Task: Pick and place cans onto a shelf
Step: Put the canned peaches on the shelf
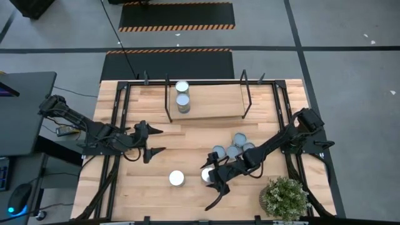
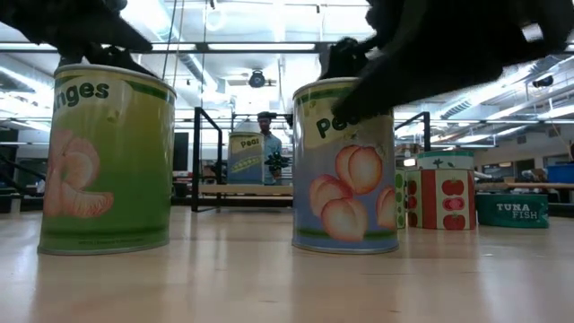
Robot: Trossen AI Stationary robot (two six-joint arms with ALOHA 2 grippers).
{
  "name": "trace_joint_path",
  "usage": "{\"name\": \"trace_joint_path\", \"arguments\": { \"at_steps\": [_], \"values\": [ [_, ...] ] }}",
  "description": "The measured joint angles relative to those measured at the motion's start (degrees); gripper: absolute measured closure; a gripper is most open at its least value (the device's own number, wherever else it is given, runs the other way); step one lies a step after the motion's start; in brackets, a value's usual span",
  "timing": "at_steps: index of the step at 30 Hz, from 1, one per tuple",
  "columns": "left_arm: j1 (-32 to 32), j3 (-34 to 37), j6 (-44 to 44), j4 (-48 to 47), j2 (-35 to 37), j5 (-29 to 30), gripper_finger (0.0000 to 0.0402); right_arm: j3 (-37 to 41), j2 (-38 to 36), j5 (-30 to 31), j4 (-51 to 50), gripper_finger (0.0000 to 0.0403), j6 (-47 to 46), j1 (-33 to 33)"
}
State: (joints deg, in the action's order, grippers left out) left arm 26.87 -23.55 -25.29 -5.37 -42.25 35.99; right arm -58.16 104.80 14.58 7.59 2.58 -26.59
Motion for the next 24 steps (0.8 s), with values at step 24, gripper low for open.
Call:
{"name": "trace_joint_path", "arguments": {
  "at_steps": [24],
  "values": [
    [-5.8,0.0,-6.2,-0.4,-0.1,0.4,0.0006,-1.2,-10.4,-3.9,-3.4,0.008,6.3,14.0]
  ]
}}
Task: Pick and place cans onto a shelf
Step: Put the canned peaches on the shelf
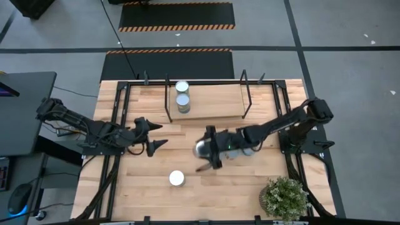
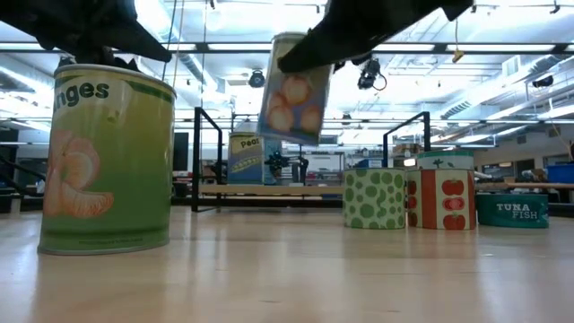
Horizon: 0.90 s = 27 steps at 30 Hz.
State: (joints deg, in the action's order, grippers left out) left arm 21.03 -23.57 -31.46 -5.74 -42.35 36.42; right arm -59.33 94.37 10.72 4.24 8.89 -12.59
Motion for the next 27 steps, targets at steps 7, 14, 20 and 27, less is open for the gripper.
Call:
{"name": "trace_joint_path", "arguments": {
  "at_steps": [7,14,20,27],
  "values": [
    [-0.4,0.0,-1.0,-0.1,0.0,0.0,0.0006,0.0,-1.6,-7.9,-0.4,0.008,6.2,12.3],
    [-0.4,0.0,-1.6,-0.1,0.0,0.5,0.0006,0.0,-1.6,-13.2,-0.2,0.008,10.7,24.9],
    [-0.4,0.0,-2.4,-0.2,0.0,0.5,0.0006,0.1,0.0,-18.8,-1.6,0.008,12.1,33.2],
    [-1.1,0.0,-2.4,-0.3,0.0,1.3,0.0006,-1.7,1.6,-20.7,-2.2,0.008,11.3,37.9]
  ]
}}
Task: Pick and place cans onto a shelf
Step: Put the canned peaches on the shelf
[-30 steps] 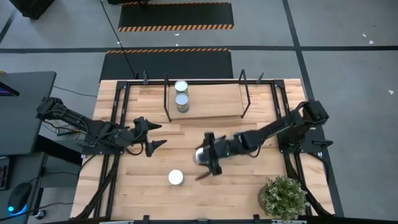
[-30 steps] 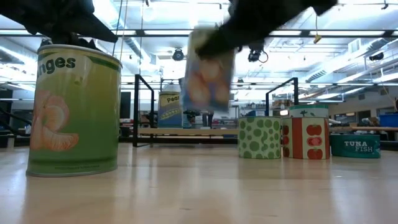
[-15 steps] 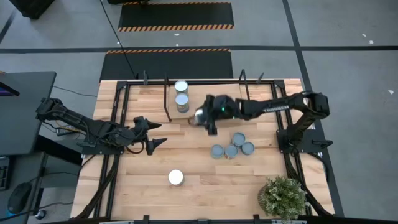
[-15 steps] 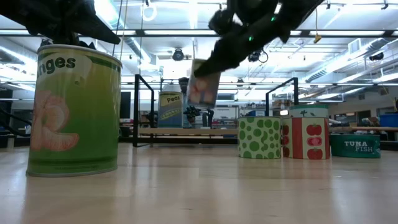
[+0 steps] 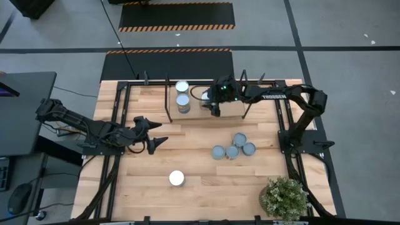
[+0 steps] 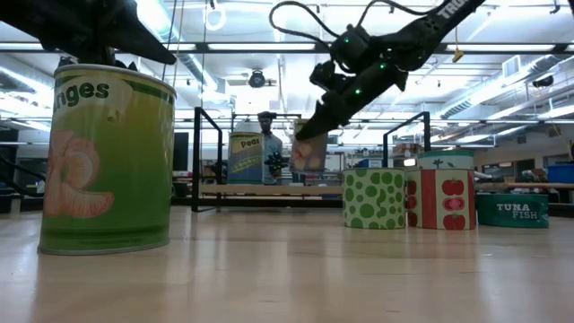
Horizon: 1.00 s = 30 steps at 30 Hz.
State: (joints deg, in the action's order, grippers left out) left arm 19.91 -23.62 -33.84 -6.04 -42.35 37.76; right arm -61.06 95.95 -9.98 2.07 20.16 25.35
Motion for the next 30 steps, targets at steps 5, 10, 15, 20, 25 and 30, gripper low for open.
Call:
{"name": "trace_joint_path", "arguments": {
  "at_steps": [5,10,15,20,25,30],
  "values": [
    [-1.3,0.0,0.4,-0.2,0.0,-0.2,0.0006,-7.4,4.7,-2.7,-1.4,0.008,0.1,0.8],
    [-1.3,0.0,0.0,-0.3,0.0,-0.3,0.0006,-15.9,11.0,-3.5,-5.6,0.008,1.5,2.3],
    [-1.3,0.0,0.0,-0.5,0.0,-1.5,0.0006,-22.0,15.7,-6.1,-10.5,0.008,3.4,4.0],
    [-1.5,0.0,-0.1,-1.4,0.0,-1.6,0.0006,-24.9,18.9,-7.9,-11.5,0.008,4.1,6.0],
    [-1.5,0.0,-0.3,-1.6,0.0,-1.6,0.0006,-25.1,20.0,-9.7,-11.4,0.008,4.6,7.7],
    [-1.5,0.0,-0.3,-1.6,0.0,-1.6,0.0006,-25.1,20.2,-10.9,-11.4,0.008,5.3,8.2]
  ]
}}
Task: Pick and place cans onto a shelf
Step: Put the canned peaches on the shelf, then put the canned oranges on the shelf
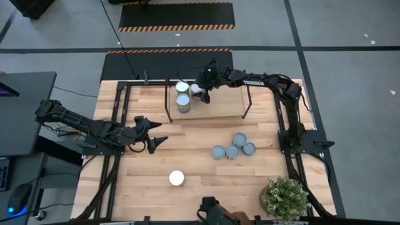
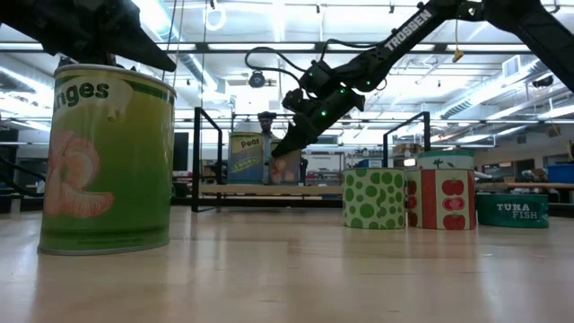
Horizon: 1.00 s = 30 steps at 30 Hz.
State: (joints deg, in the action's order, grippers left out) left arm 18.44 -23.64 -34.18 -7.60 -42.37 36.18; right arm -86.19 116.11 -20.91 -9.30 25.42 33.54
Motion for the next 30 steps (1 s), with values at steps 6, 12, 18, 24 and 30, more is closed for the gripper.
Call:
{"name": "trace_joint_path", "arguments": {
  "at_steps": [6,12,18,24,30],
  "values": [
    [0.0,0.0,-0.2,0.0,0.0,0.0,0.0006,0.0,0.1,0.2,-0.2,0.0051,0.3,-0.3],
    [0.0,0.0,-0.2,0.0,0.0,0.0,0.0006,0.1,-0.1,1.1,-2.1,0.0007,0.5,-1.0],
    [0.0,0.0,-0.2,0.0,0.0,0.0,0.0006,0.1,-3.1,4.7,-5.7,0.0006,1.9,-1.8],
    [0.0,0.0,-0.2,0.0,0.0,0.0,0.0006,0.1,-8.5,9.7,-9.9,0.0005,2.2,-3.3],
    [0.0,0.0,-3.3,-0.7,0.0,-7.1,0.0006,0.1,-13.5,10.7,-14.8,0.0005,1.6,-7.6]
  ]
}}
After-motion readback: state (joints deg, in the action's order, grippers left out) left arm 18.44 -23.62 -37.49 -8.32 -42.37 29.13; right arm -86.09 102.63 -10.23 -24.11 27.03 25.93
